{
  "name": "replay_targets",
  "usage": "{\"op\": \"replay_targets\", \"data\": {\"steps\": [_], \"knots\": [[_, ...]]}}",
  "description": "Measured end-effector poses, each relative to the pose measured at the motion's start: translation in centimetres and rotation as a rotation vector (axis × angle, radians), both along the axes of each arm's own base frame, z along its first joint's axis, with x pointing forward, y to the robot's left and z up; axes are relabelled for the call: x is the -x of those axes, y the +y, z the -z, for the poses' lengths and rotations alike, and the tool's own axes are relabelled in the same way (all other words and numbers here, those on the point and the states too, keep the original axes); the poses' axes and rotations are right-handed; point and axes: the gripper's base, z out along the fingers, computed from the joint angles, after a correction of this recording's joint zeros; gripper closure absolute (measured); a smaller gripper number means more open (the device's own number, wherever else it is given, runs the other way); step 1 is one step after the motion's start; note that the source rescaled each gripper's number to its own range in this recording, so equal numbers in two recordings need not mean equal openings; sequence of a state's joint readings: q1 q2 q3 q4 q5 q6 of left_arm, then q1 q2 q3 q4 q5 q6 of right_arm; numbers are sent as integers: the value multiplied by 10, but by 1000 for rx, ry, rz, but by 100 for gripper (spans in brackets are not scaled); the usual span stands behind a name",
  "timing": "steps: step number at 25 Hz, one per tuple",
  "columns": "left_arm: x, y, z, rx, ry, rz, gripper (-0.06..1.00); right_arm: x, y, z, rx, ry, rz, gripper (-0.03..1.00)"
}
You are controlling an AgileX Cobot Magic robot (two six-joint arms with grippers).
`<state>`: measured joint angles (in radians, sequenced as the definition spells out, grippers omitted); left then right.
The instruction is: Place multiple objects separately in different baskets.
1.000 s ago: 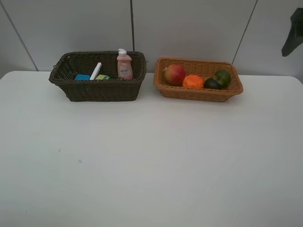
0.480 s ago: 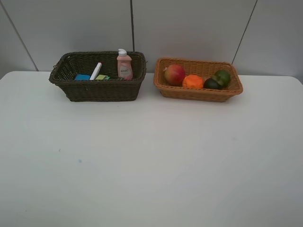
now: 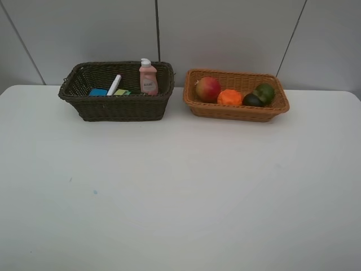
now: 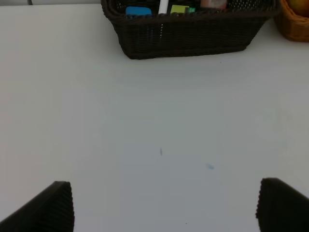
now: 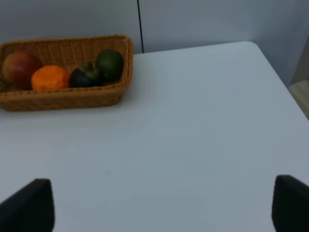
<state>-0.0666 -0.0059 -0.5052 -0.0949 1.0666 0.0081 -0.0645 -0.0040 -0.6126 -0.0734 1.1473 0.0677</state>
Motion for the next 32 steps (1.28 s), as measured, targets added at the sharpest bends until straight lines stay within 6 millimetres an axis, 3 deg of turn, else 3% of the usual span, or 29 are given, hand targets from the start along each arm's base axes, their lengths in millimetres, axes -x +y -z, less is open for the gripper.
{"op": "replay_targets", "data": {"steps": [5, 32], "knots": [[0, 0, 0, 0, 0, 0, 2, -15, 0, 21, 3, 46, -11, -3], [0, 0, 0, 0, 0, 0, 2, -16, 0, 21, -3, 25, -43, -3]]}}
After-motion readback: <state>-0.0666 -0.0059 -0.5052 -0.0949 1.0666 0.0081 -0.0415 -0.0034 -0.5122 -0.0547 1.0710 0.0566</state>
